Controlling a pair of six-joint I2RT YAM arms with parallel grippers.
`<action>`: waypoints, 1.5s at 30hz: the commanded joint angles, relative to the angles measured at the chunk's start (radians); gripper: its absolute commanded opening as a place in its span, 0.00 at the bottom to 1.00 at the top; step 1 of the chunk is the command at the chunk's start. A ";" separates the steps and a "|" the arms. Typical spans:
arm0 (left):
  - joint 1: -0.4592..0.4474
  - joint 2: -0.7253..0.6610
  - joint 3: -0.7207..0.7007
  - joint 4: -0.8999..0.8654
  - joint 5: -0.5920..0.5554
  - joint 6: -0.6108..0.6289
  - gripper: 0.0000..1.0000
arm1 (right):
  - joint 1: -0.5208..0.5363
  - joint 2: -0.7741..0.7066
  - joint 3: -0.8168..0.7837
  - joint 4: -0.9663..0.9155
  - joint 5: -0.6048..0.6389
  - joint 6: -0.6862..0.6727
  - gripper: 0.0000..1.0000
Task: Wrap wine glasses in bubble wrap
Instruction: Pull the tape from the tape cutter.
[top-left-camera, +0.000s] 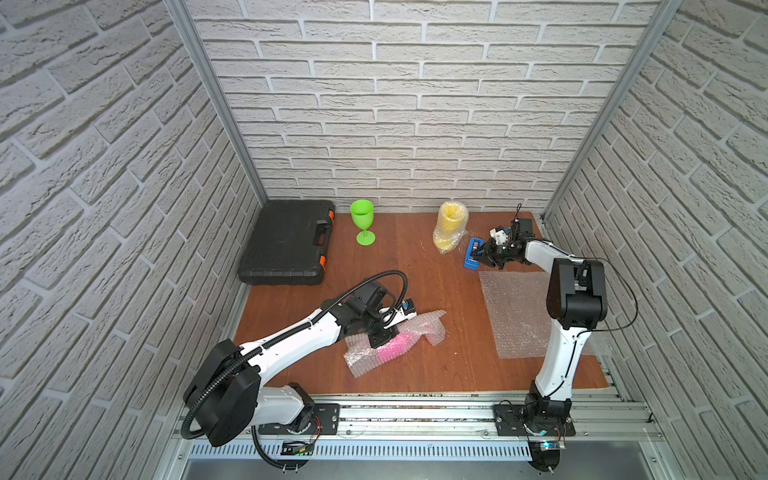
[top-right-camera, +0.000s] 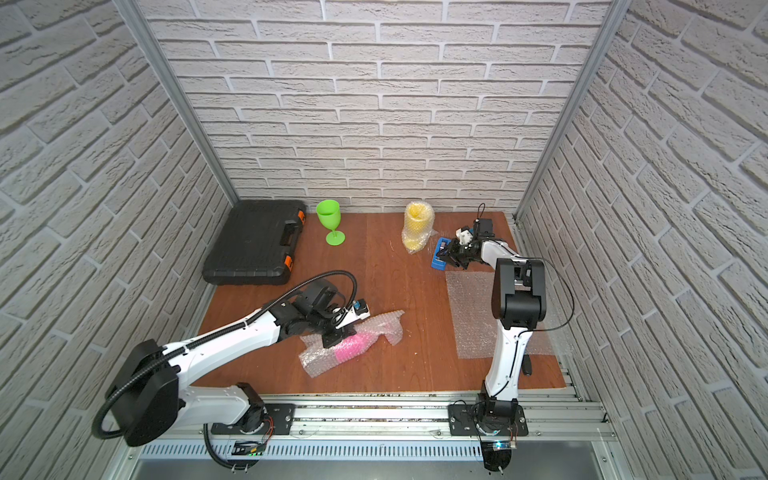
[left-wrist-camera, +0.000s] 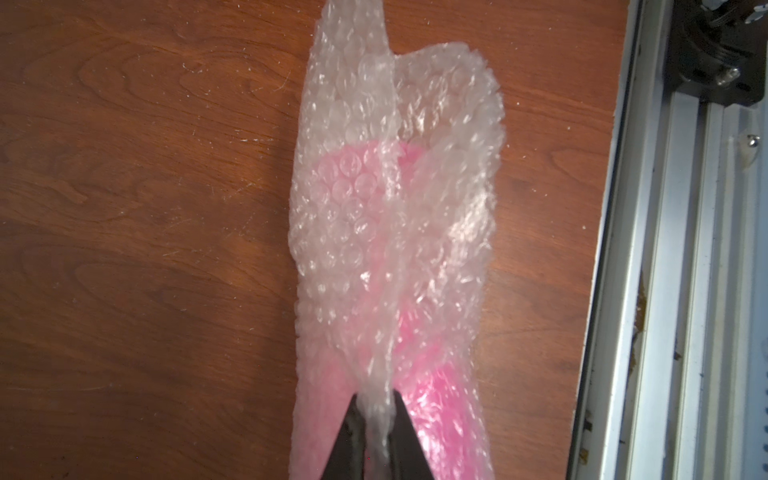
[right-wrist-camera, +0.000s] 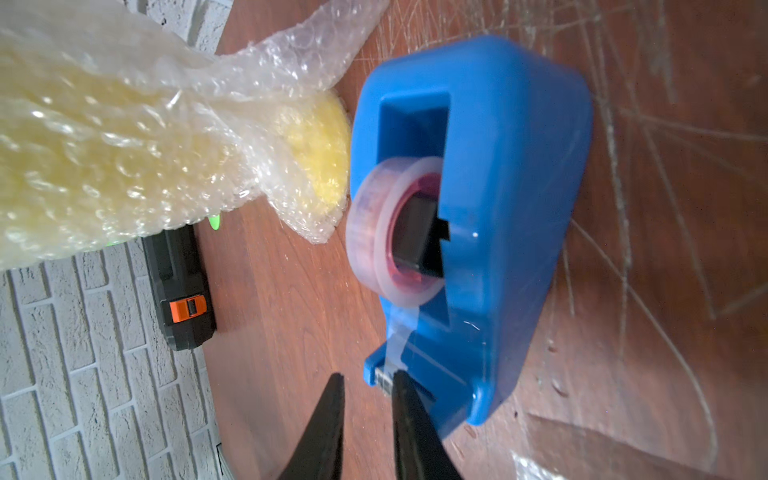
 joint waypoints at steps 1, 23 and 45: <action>-0.006 -0.021 -0.014 -0.020 -0.012 -0.002 0.12 | -0.002 0.034 0.003 0.017 -0.023 0.023 0.21; -0.006 -0.018 -0.016 -0.023 -0.020 -0.010 0.12 | -0.001 -0.053 -0.029 0.088 -0.039 0.068 0.03; -0.006 0.003 -0.019 -0.021 -0.017 -0.011 0.12 | -0.011 -0.028 0.016 -0.037 0.075 -0.006 0.31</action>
